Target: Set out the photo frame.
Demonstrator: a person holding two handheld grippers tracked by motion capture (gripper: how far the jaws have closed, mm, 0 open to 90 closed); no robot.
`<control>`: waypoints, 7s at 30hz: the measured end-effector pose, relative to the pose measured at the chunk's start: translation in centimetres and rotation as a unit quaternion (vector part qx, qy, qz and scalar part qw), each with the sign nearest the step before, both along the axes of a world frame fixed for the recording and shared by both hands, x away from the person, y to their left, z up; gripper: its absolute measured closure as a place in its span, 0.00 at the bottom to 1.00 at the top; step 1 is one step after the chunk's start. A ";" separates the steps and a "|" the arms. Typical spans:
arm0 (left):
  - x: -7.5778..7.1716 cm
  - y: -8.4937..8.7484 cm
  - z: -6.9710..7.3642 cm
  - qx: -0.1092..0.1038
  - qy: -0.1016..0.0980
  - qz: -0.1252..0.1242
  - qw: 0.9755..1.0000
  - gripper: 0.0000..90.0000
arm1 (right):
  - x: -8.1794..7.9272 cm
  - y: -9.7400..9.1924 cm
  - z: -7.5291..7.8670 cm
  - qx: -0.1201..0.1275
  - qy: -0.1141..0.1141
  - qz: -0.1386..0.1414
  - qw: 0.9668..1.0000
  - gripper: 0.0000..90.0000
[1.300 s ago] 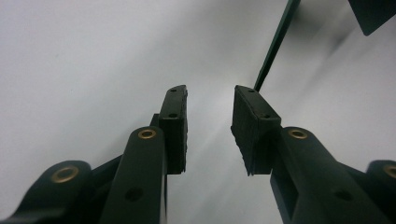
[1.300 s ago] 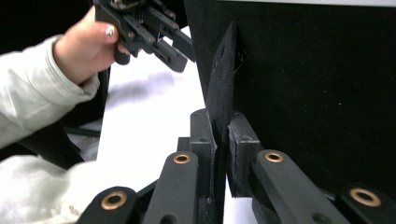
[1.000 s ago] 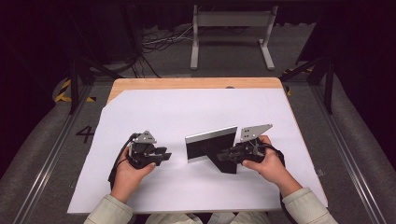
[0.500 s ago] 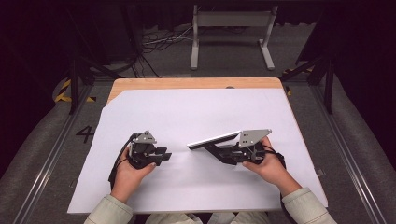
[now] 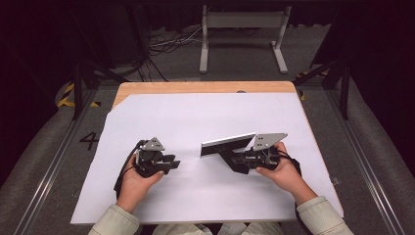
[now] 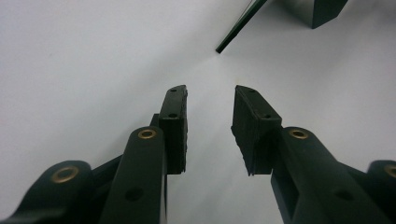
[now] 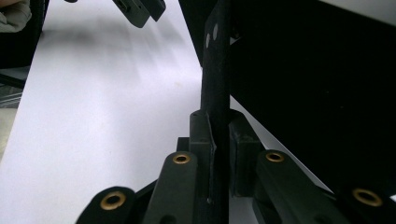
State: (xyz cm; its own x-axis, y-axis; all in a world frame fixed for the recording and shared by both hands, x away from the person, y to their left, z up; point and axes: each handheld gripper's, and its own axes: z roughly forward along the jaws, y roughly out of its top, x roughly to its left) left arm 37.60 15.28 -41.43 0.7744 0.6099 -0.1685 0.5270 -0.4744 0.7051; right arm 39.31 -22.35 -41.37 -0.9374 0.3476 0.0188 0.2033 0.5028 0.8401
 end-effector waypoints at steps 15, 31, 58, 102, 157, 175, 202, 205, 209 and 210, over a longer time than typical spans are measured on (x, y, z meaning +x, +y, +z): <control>0.1 -0.4 0.1 -0.005 -0.007 -0.001 1.000 0.74 | -0.7 -1.0 0.7 0.018 -0.007 -0.022 1.000 0.66; -0.1 -1.1 1.0 -0.019 -0.032 -0.006 0.999 0.73 | -3.3 -3.6 3.3 0.022 -0.062 -0.100 0.993 0.60; 0.8 -2.3 1.0 -0.022 -0.048 -0.007 0.999 0.74 | -3.8 -7.5 4.1 0.022 -0.065 -0.178 0.982 0.65; 5.3 -7.1 -3.3 -0.004 -0.016 -0.008 1.000 1.00 | -5.3 -9.8 3.9 0.017 -0.034 -0.197 0.980 0.80; 2.5 -9.6 -3.3 0.016 0.004 -0.079 0.997 1.00 | -5.9 -9.9 4.8 -0.007 -0.035 -0.217 0.975 1.00; 0.0 -10.6 -3.1 0.031 0.011 -0.116 0.993 1.00 | -6.0 -10.0 5.1 -0.003 -0.034 -0.215 0.976 1.00; -2.3 -12.8 -3.1 0.029 0.017 -0.158 0.987 1.00 | -6.2 -10.2 5.5 0.011 -0.024 -0.217 0.976 1.00; -2.4 -13.0 -3.1 0.028 0.014 -0.167 0.986 1.00 | -6.2 -10.2 5.6 0.013 -0.024 -0.217 0.976 1.00; -2.9 -13.7 -3.1 0.029 0.015 -0.183 0.983 1.00 | -6.3 -10.2 5.7 0.015 -0.023 -0.217 0.976 1.00; -3.0 -13.8 -3.1 0.031 0.012 -0.187 0.982 1.00 | -6.3 -10.2 5.7 0.015 -0.023 -0.218 0.976 1.00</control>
